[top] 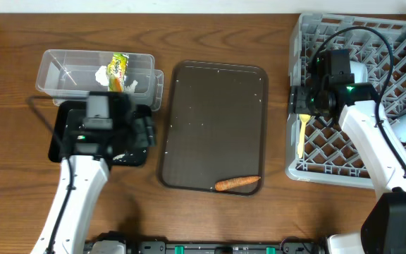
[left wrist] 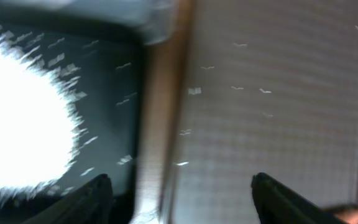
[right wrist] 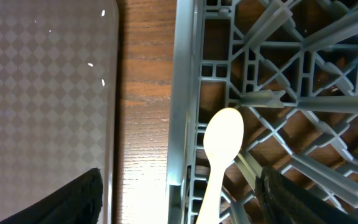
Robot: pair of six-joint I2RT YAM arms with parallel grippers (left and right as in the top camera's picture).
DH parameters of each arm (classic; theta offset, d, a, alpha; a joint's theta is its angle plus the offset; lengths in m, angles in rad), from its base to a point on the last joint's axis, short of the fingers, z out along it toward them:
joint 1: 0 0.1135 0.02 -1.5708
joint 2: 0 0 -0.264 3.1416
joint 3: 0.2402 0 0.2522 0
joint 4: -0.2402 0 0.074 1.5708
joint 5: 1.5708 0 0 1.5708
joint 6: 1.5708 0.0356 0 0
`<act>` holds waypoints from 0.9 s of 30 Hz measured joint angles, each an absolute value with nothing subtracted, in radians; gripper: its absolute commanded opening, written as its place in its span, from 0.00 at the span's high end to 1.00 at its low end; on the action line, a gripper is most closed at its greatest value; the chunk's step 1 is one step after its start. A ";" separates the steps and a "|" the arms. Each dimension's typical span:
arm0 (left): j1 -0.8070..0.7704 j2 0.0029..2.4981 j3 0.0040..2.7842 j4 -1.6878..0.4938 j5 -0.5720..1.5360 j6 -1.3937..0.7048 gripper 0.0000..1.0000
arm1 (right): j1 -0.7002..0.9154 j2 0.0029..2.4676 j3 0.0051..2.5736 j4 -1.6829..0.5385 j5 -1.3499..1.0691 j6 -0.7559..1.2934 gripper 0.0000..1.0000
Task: Sort waste into correct bins and load items into the dishwasher rack
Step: 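Reach left gripper across to the carrot and grasp it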
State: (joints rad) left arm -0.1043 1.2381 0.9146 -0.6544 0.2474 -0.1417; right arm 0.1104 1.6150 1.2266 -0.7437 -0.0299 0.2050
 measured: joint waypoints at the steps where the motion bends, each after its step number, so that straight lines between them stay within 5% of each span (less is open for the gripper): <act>1: -0.143 1.240 0.916 -0.645 0.247 -0.114 0.21 | 0.110 1.615 1.227 -0.743 -0.031 0.204 0.20; 13: -0.519 1.450 0.923 -0.572 0.214 0.120 0.18 | 0.110 1.615 1.227 -0.727 -0.034 0.200 0.18; 27: -0.724 1.563 1.000 -0.534 0.182 0.210 0.18 | 0.088 1.615 1.227 -0.717 -0.029 0.199 0.17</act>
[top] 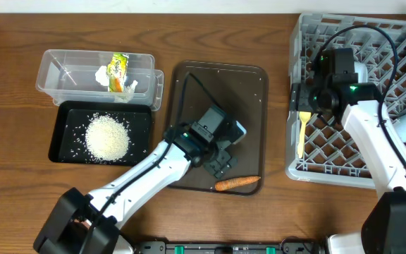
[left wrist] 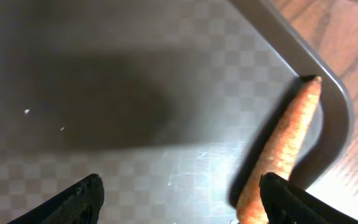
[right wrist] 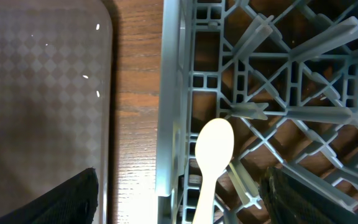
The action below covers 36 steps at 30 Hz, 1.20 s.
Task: Sort waste into correct bins and load items into the dishwasher rack
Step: 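Reach left gripper across to the carrot and grasp it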
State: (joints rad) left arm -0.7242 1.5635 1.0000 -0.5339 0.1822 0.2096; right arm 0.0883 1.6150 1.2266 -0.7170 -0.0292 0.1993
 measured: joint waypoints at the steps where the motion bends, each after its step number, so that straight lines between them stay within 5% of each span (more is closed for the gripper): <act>1: -0.732 1.563 1.000 -0.534 0.180 0.212 0.17 | 0.088 1.615 1.227 -0.717 -0.029 0.199 0.17; 36: -0.871 1.734 1.001 -0.517 0.162 0.285 0.17 | 0.088 1.615 1.227 -0.722 -0.029 0.197 0.17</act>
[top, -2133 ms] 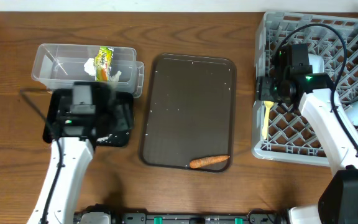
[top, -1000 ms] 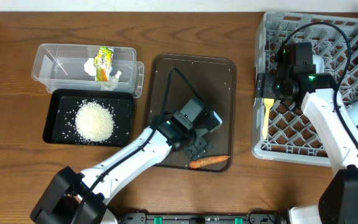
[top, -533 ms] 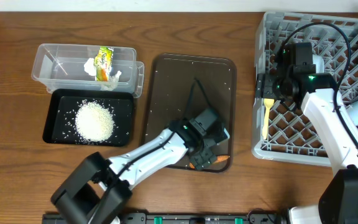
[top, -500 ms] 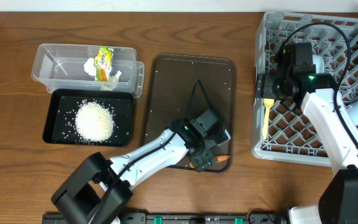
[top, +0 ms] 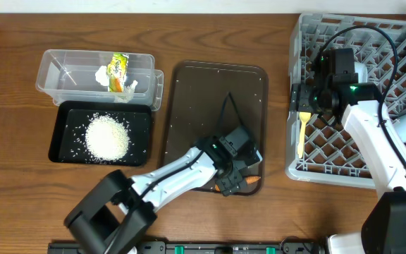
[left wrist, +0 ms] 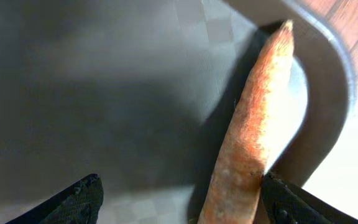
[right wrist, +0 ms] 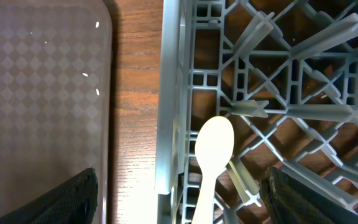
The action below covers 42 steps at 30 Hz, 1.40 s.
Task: Sort waste into correct bins and load items into the dishwasher rack
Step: 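Reach left gripper across to the carrot and grasp it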
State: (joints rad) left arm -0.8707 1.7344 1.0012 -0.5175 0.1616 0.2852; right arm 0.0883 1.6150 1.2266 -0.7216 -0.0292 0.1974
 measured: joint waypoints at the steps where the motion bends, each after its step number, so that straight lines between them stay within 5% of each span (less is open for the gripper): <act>1: -0.874 1.744 1.001 -0.517 0.163 0.286 0.17 | 0.088 1.615 1.227 -0.721 -0.029 0.197 0.17; 16: -0.888 1.774 1.001 -0.515 0.165 0.289 0.18 | 0.088 1.615 1.227 -0.724 -0.030 0.197 0.17; 29: -0.888 1.779 1.001 -0.445 0.165 0.289 0.32 | 0.088 1.615 1.227 -0.733 -0.030 0.197 0.17; 35: -0.888 1.779 1.001 -0.441 0.165 0.288 0.53 | 0.088 1.615 1.227 -0.733 -0.030 0.197 0.17; 42: -0.888 1.779 1.001 -0.437 0.165 0.289 0.62 | 0.088 1.615 1.227 -0.735 -0.030 0.197 0.17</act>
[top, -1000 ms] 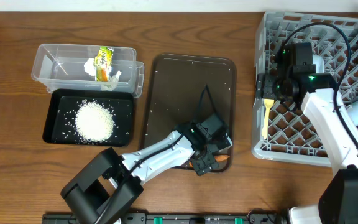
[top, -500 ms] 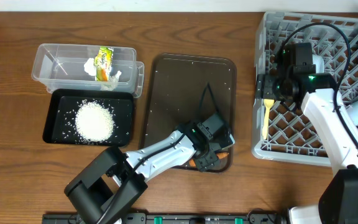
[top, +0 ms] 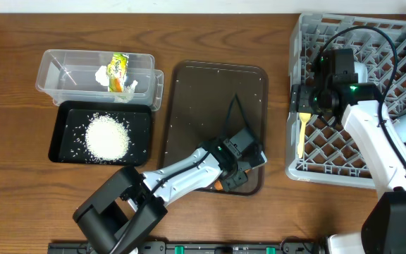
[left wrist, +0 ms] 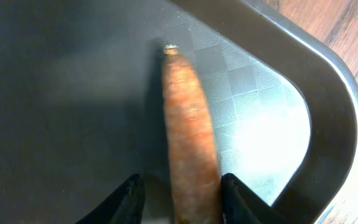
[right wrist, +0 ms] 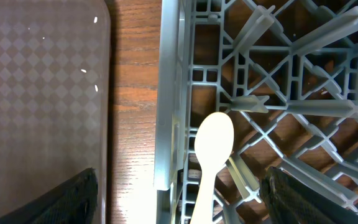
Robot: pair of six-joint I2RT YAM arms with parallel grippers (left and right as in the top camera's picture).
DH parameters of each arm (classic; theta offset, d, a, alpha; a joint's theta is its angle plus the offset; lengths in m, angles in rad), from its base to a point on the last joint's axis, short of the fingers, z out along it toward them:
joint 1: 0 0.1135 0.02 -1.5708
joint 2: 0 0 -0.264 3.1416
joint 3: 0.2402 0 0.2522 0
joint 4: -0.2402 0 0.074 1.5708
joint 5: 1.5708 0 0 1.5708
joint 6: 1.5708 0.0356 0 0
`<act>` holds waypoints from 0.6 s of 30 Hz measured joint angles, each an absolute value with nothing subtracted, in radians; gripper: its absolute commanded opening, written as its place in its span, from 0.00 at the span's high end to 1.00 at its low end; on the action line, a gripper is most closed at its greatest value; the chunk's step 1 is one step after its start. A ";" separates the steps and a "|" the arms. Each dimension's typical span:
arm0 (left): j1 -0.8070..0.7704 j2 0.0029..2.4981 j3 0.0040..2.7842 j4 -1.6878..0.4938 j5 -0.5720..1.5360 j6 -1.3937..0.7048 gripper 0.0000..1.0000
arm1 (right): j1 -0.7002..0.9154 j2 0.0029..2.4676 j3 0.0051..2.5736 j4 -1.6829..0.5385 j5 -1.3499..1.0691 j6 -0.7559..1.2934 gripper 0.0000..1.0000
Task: Sort waste into correct bins and load items into the dishwasher rack
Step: 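Reach left gripper across to the carrot and grasp it, then carry carrot left and drop it onto the black tray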
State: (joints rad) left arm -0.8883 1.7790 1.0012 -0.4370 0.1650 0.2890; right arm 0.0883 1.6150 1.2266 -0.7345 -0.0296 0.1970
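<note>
An orange carrot (left wrist: 188, 124) lies in the near right corner of the dark tray (top: 210, 106). My left gripper (left wrist: 182, 190) is down over it with a finger on each side, shut on the carrot; in the overhead view the left gripper (top: 237, 175) hides nearly all of it. My right gripper (right wrist: 179, 193) hangs open over the left edge of the grey dishwasher rack (top: 358, 35), nothing between its fingers. A pale yellow spoon (right wrist: 213, 149) lies in the rack just below it.
A black tray of rice (top: 104, 137) and a clear bin (top: 94, 70) holding a wrapper and white scraps stand at the left. White cups sit at the rack's right side. Bare wood separates the tray and the rack.
My left gripper's fingers stood wide apart beside the carrot; now they are close on both its sides, with the carrot lined up between them. The right arm has hardly moved.
My left gripper was open over the rice tray at the left. Then it was over the dark tray near the carrot, then right beside it, and now it is shut on it. The right gripper stayed open over the spoon at the rack's left edge.
</note>
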 measured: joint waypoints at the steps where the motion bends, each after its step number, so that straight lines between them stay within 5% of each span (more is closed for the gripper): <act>1: -0.888 1.779 1.001 -0.436 0.165 0.288 0.65 | 0.088 1.615 1.227 -0.735 -0.030 0.197 0.17; 18: -0.825 1.752 1.001 -0.448 0.123 0.236 0.81 | 0.088 1.615 1.227 -0.735 -0.030 0.197 0.16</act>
State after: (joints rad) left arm -0.8249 1.7515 1.0012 -0.4480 0.1226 0.2356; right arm 0.0883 1.6150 1.2266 -0.7349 -0.0296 0.1970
